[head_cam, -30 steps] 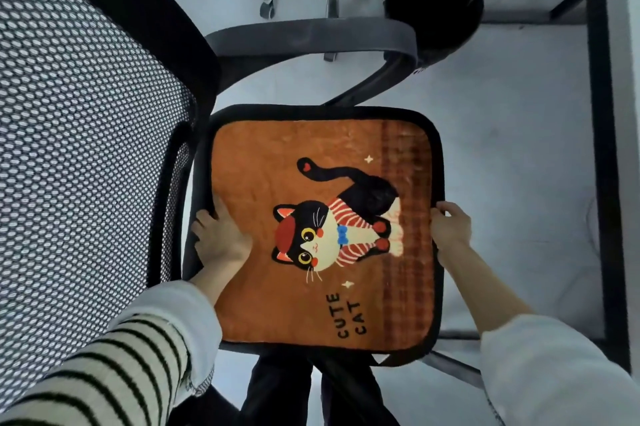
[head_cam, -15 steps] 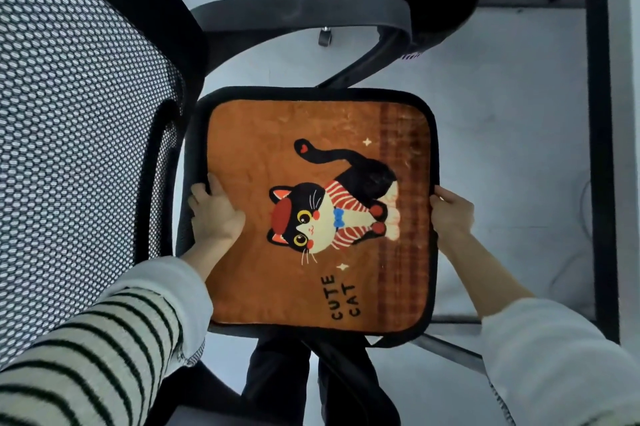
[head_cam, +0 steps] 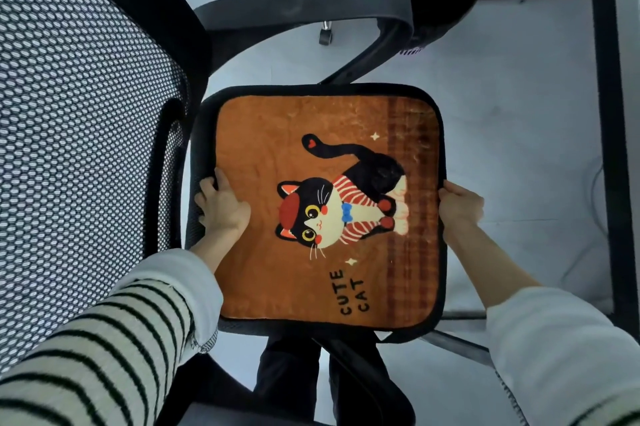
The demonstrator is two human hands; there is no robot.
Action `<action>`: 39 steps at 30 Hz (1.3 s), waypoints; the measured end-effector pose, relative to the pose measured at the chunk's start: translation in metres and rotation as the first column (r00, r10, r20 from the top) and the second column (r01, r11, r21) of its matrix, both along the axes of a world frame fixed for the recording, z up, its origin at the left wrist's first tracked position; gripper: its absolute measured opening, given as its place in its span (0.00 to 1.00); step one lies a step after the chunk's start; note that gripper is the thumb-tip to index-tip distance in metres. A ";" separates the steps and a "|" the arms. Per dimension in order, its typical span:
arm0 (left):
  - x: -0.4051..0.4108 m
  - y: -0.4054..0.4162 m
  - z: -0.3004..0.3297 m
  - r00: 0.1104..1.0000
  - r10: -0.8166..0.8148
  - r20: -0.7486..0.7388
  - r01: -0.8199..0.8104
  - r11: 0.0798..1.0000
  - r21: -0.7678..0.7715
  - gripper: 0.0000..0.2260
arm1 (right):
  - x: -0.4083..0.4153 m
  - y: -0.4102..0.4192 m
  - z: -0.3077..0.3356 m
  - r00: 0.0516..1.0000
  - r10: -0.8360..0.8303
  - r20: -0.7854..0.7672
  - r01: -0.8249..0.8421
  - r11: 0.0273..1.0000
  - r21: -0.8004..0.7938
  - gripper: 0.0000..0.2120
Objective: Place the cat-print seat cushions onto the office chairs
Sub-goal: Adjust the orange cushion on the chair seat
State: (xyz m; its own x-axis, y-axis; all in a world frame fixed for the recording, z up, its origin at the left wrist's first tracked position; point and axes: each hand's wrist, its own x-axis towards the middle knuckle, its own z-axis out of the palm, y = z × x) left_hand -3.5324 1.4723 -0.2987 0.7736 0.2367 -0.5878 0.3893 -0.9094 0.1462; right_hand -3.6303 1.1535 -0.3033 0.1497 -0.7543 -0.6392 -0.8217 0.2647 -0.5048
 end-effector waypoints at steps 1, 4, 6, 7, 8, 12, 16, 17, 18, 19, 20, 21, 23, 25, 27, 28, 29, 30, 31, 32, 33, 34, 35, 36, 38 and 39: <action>0.000 0.001 0.000 1.000 -0.003 -0.001 0.003 1.000 0.002 0.34 | 0.000 0.000 0.001 1.000 0.000 0.000 0.000 1.000 0.001 0.14; 0.000 0.002 -0.001 1.000 -0.016 -0.020 0.016 1.000 0.012 0.34 | -0.004 0.004 0.005 0.998 0.068 -0.003 -0.068 0.998 0.003 0.16; -0.002 0.001 0.000 0.999 -0.016 -0.039 0.017 1.000 0.007 0.36 | -0.007 0.011 0.010 0.986 0.166 -0.002 -0.166 0.986 -0.009 0.19; -0.004 -0.001 0.001 0.999 -0.012 -0.047 0.012 1.000 0.006 0.36 | -0.010 0.014 0.012 0.978 0.208 0.000 -0.208 0.978 -0.012 0.22; -0.007 -0.002 0.003 0.998 0.000 -0.055 0.000 1.000 0.008 0.37 | -0.015 0.019 0.012 0.969 0.246 -0.005 -0.246 0.969 -0.016 0.24; -0.037 -0.003 0.008 0.988 0.093 -0.124 -0.089 0.996 0.032 0.37 | -0.049 0.038 0.016 0.934 0.337 -0.117 -0.342 0.939 -0.029 0.23; -0.061 0.002 0.007 0.989 0.071 -0.129 -0.065 0.997 0.047 0.39 | -0.066 0.038 0.011 0.945 0.272 -0.180 -0.276 0.961 0.004 0.19; -0.061 0.002 0.007 0.990 0.068 -0.125 -0.063 0.997 0.044 0.38 | -0.064 0.034 0.009 0.948 0.257 -0.188 -0.258 0.966 0.023 0.18; -0.059 0.001 0.006 0.990 0.074 -0.123 -0.070 0.997 0.041 0.38 | -0.061 0.030 0.007 0.949 0.248 -0.195 -0.245 0.969 0.038 0.17; -0.058 0.001 0.005 0.989 0.083 -0.125 -0.078 0.996 0.044 0.37 | -0.060 0.027 0.004 0.950 0.242 -0.195 -0.238 0.970 0.046 0.17; -0.057 -0.001 0.005 0.988 0.089 -0.125 -0.083 0.995 0.049 0.37 | -0.059 0.026 0.003 0.953 0.235 -0.190 -0.231 0.972 0.044 0.17; -0.057 -0.001 0.004 0.988 0.088 -0.124 -0.082 0.995 0.055 0.37 | -0.058 0.025 0.003 0.956 0.228 -0.183 -0.225 0.974 0.041 0.17; -0.059 0.000 0.004 0.991 0.067 -0.120 -0.059 0.996 0.063 0.37 | -0.057 0.026 0.001 0.961 0.210 -0.178 -0.208 0.978 0.031 0.18; -0.061 0.003 0.002 0.992 0.043 -0.117 -0.036 0.997 0.065 0.37 | -0.057 0.027 0.001 0.964 0.202 -0.175 -0.201 0.979 0.021 0.18; -0.061 0.004 0.001 0.993 0.029 -0.113 -0.022 0.998 0.061 0.38 | -0.059 0.029 0.001 0.960 0.217 -0.177 -0.222 0.975 -0.006 0.18; -0.062 0.003 0.002 0.993 0.026 -0.111 -0.020 0.998 0.057 0.38 | -0.062 0.031 0.002 0.954 0.243 -0.176 -0.254 0.967 -0.037 0.18; -0.064 0.002 0.003 0.994 0.014 -0.105 -0.008 0.998 0.055 0.38 | -0.067 0.034 0.004 0.939 0.296 -0.174 -0.312 0.947 -0.074 0.19; -0.066 0.001 0.004 0.995 -0.016 -0.101 0.022 0.998 0.058 0.38 | -0.073 0.040 0.008 0.903 0.386 -0.188 -0.410 0.905 -0.115 0.22; -0.071 0.000 0.005 0.993 -0.066 -0.097 0.073 0.996 0.061 0.37 | -0.081 0.046 0.014 0.841 0.497 -0.214 -0.531 0.835 -0.147 0.25; -0.077 -0.001 0.007 0.987 -0.132 -0.090 0.137 0.989 0.055 0.37 | -0.091 0.054 0.019 0.759 0.602 -0.248 -0.646 0.744 -0.170 0.27; -0.085 -0.003 0.008 0.976 -0.201 -0.080 0.204 0.978 0.038 0.36 | -0.101 0.062 0.023 0.679 0.679 -0.279 -0.731 0.660 -0.172 0.28; -0.095 -0.004 0.009 0.963 -0.257 -0.080 0.259 0.966 0.015 0.36 | -0.111 0.070 0.024 0.613 0.729 -0.304 -0.785 0.604 -0.136 0.30; -0.106 -0.007 0.011 0.948 -0.305 -0.087 0.305 0.952 -0.015 0.36 | -0.122 0.077 0.025 0.568 0.755 -0.328 -0.812 0.578 -0.076 0.31; -0.116 -0.008 0.010 0.935 -0.339 -0.103 0.337 0.941 -0.040 0.37 | -0.131 0.084 0.024 0.531 0.774 -0.346 -0.827 0.561 -0.013 0.32; -0.132 -0.007 0.009 0.910 -0.390 -0.145 0.385 0.921 -0.061 0.41 | -0.144 0.094 0.021 0.476 0.801 -0.363 -0.845 0.530 0.063 0.36; -0.136 -0.006 0.005 0.895 -0.414 -0.163 0.410 0.910 -0.058 0.43 | -0.147 0.097 0.018 0.465 0.808 -0.362 -0.849 0.523 0.076 0.37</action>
